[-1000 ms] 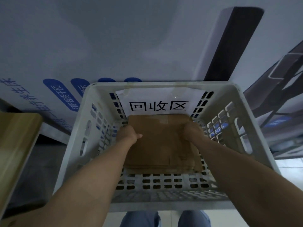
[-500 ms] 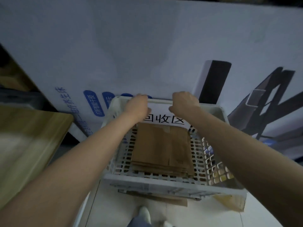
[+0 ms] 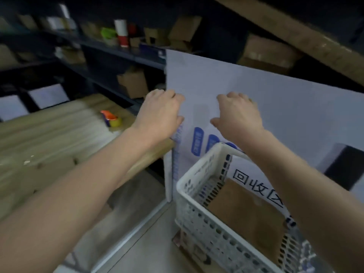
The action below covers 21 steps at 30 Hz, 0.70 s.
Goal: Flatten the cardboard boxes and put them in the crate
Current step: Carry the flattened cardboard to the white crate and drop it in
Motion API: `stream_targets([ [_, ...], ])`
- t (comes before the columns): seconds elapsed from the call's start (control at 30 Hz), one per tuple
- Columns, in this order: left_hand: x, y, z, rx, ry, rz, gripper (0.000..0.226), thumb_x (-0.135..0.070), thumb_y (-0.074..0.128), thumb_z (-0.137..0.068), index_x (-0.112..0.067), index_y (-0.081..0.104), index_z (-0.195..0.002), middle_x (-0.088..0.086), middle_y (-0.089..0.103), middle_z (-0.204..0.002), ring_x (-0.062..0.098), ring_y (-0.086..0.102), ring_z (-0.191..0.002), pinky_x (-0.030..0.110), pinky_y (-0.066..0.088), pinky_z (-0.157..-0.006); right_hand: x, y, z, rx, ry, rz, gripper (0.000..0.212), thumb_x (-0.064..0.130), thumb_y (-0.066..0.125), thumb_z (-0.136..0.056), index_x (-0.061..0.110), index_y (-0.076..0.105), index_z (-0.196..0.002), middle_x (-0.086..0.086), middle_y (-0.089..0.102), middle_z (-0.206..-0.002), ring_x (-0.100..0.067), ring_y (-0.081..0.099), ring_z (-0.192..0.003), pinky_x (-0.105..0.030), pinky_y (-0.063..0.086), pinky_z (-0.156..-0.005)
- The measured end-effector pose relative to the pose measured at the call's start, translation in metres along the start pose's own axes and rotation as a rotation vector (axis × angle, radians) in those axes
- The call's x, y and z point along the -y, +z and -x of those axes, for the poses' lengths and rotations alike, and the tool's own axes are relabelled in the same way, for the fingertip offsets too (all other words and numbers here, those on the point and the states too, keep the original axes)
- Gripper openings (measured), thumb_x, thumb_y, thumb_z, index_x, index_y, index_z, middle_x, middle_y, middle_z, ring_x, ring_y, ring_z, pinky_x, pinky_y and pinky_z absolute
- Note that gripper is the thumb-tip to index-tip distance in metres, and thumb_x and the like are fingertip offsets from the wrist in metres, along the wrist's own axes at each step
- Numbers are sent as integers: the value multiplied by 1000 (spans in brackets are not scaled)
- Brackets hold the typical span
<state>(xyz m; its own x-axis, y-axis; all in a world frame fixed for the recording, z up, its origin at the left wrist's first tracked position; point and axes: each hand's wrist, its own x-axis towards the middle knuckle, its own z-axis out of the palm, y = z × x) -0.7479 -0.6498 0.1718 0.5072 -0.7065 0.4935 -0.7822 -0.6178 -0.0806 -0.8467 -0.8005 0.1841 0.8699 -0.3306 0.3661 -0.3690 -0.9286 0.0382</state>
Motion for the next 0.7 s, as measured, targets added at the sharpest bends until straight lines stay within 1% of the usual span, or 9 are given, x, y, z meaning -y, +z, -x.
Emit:
stream_targets([
  [0.1, 48, -26, 38, -51, -90, -61, 43, -32, 64, -83, -10, 57, -120, 11, 59, -111, 33, 53, -105, 41, 35, -95, 63, -14, -10, -55, -109, -18, 30, 29, 59, -90, 8, 51, -110, -14, 54, -115, -35, 48, -111, -40, 37, -87],
  [0.2, 104, -47, 86, -93, -175, -95, 41, -30, 65, -83, -9, 59, -117, 10, 60, -108, 32, 55, -101, 41, 37, -93, 137, -20, -15, -52, -198, -63, 35, 31, 58, -90, 9, 50, -116, -14, 53, -120, -35, 46, -114, -41, 36, -90],
  [0.3, 173, -68, 139, -111, -274, -119, 41, -28, 63, -85, -10, 58, -121, 10, 60, -110, 33, 54, -102, 40, 37, -90, 223, -21, -16, -64, -264, -123, 33, 31, 57, -91, 10, 51, -115, -13, 53, -120, -34, 44, -115, -42, 36, -94],
  [0.4, 246, -84, 192, -72, -350, -132, 43, -27, 61, -88, -11, 54, -127, 10, 58, -115, 32, 52, -106, 38, 36, -92, 311, -15, -13, -65, -304, -163, 35, 33, 57, -90, 11, 51, -116, -13, 53, -121, -33, 45, -117, -43, 36, -96],
  [0.53, 329, -89, 247, 22, -432, -85, 46, -29, 58, -91, -12, 50, -132, 9, 55, -121, 30, 50, -110, 38, 37, -92, 415, 2, -9, -3, -329, -206, 31, 26, 54, -91, 10, 52, -118, -12, 54, -122, -32, 46, -117, -42, 36, -97],
  [0.63, 373, -79, 268, 88, -466, -25, 45, -29, 57, -91, -11, 49, -133, 9, 52, -127, 30, 49, -114, 40, 38, -94, 462, 17, -11, 57, -307, -196, 35, 31, 56, -90, 10, 52, -118, -12, 54, -122, -31, 47, -114, -41, 37, -95],
  [0.7, 395, -67, 274, 106, -465, 7, 45, -28, 57, -91, -11, 50, -132, 9, 53, -127, 31, 50, -114, 41, 37, -94, 481, 29, -17, 92, -292, -175, 36, 32, 57, -89, 10, 52, -118, -12, 54, -122, -31, 47, -115, -41, 37, -95],
])
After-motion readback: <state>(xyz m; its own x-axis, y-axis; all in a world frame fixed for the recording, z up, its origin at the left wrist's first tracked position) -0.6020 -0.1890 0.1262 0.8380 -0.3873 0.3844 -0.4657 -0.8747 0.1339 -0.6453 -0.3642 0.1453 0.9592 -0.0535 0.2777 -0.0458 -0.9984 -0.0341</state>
